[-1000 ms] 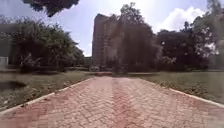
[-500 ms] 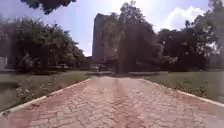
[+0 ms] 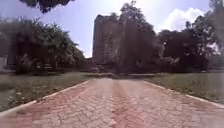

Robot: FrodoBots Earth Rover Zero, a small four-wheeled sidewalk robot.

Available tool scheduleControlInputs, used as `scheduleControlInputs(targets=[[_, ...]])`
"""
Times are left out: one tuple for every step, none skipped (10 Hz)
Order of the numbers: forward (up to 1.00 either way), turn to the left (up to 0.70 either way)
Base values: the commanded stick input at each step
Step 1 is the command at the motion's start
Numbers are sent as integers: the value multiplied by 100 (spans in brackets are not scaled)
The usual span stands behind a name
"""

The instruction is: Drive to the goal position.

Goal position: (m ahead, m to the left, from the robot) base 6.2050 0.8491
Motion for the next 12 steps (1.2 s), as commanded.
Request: scheduleControlInputs(targets=[[70,0],[70,0],[70,0],[70,0],[70,0],[70,0],[70,0],[70,0],[70,0],[70,0],[70,0],[70,0]])
